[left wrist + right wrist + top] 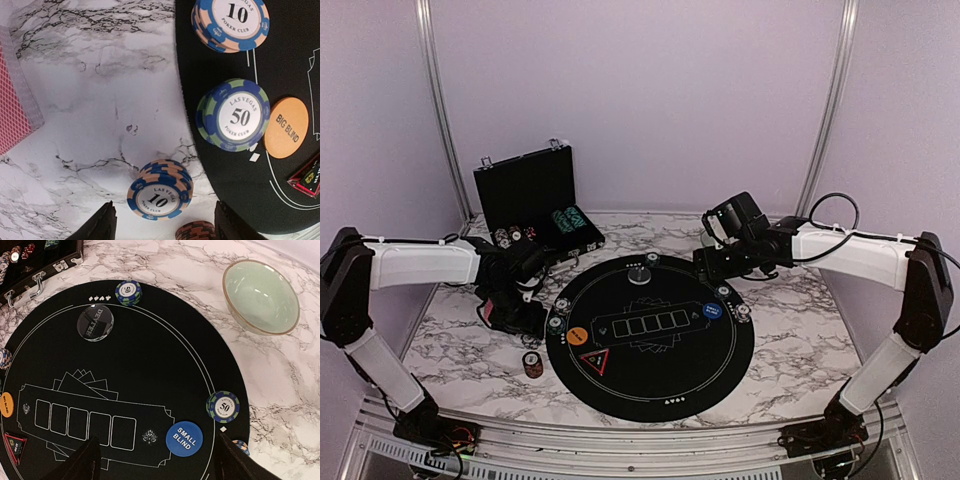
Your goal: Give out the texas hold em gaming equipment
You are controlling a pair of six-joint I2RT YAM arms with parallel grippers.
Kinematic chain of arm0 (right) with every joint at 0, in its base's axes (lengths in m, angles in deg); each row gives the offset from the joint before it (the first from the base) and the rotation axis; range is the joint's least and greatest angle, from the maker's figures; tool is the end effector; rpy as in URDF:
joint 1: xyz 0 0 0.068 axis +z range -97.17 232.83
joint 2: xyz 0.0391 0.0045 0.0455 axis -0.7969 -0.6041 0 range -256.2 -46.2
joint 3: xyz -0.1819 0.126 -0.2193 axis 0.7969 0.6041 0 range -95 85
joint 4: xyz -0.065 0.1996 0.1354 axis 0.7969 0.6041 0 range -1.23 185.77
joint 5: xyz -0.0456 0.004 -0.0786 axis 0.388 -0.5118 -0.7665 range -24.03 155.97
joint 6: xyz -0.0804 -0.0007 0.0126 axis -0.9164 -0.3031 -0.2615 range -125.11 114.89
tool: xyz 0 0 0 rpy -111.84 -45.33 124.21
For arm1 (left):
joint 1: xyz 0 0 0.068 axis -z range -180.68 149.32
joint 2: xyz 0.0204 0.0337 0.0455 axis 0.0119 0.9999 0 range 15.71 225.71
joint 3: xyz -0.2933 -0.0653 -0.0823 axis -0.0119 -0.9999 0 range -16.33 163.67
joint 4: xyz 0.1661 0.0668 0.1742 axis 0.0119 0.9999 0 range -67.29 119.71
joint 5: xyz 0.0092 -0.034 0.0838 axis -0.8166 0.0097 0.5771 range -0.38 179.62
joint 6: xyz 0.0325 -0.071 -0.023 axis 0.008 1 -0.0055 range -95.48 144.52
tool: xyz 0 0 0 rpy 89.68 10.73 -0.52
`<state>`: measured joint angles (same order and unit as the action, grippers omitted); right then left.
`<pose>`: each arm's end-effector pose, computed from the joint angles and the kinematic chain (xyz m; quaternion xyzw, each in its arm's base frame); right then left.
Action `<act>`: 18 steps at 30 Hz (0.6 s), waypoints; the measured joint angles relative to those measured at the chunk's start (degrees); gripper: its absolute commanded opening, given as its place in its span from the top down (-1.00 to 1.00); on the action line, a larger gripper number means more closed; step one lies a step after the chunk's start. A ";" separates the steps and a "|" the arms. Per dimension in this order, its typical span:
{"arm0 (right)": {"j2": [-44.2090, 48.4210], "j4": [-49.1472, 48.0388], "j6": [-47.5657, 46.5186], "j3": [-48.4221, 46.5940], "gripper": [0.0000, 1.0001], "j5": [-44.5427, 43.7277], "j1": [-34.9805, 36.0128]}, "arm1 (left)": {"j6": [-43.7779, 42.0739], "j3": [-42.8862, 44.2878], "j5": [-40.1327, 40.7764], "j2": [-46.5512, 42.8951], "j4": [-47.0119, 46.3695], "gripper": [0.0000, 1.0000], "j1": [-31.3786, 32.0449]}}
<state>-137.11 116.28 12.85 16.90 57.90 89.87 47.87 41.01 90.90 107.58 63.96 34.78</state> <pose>0.2889 0.2054 0.2717 -0.1319 0.9293 0.0975 0.3308 0.2379 -0.1675 0.1947 0.1033 0.9869 -0.0511 0.1133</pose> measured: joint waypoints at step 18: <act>0.02 0.04 0.00 0.00 -0.50 -0.57 0.02 | -0.26 -1.88 -0.35 4.70 -4.04 -0.22 0.00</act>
<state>-137.09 116.32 12.85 16.90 57.33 89.89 47.61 39.13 90.55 112.28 59.92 34.78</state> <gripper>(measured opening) 0.747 0.649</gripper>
